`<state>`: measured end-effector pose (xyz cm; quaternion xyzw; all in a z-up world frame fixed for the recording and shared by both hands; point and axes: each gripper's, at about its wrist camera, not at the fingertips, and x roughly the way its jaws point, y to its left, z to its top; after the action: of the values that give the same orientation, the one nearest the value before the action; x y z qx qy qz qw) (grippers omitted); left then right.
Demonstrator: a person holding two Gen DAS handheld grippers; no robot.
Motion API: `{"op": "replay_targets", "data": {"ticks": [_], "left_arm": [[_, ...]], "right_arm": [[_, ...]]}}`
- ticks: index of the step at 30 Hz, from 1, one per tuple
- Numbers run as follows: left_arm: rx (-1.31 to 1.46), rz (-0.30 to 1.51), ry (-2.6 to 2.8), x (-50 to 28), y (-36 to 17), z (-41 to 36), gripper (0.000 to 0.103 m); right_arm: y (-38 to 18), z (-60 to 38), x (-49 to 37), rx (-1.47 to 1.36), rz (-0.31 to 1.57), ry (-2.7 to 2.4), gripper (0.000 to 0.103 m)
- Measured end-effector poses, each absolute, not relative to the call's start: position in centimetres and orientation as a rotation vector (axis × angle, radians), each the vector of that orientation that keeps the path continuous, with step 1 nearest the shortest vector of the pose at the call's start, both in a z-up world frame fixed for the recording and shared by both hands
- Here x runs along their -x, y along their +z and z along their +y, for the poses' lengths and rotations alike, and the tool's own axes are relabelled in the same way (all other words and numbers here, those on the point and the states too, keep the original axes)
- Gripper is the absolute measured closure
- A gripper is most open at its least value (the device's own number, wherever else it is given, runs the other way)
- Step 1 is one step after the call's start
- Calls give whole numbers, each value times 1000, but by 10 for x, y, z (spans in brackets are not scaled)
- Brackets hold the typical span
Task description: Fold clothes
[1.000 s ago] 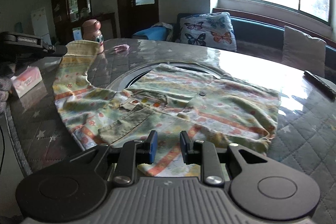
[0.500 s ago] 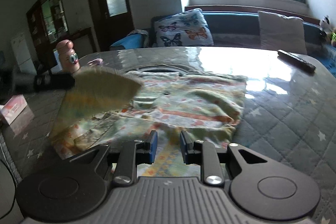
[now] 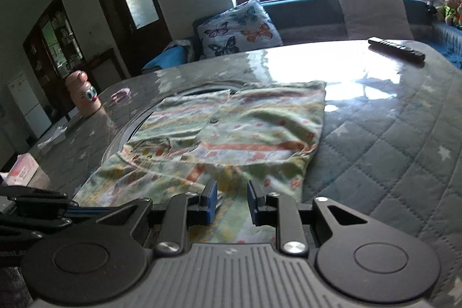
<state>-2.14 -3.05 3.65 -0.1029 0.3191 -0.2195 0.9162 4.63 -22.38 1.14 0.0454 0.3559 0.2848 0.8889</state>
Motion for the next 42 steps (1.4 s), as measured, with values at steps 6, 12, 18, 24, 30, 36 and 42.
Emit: {"op": "replay_targets", "data": {"ticks": [6,12,18,24,30,36,42], "left_arm": [[174,619,-381,27,43,-8,78],[154,619,-203,17,38,33,78],[118,636,-70,7,27,62,78],[122,664,-36,2,16,74,78],[111,679,-9,-1,8,74,78],[101,695,11,-5,2,76,77],[93,680,7,-8,10,75,78]], "right_arm": [[3,-208,-46,-83,774,623,80],[-7,-198,-49,-77,811,625,80],[-6,-193,-48,-64,812,623,87],[12,-192,-43,-39,746,607,96],[40,-189,-43,-22,631,574,97],[15,-191,-59,-37,723,531,96],[12,-196,-59,-27,709,515,93]]}}
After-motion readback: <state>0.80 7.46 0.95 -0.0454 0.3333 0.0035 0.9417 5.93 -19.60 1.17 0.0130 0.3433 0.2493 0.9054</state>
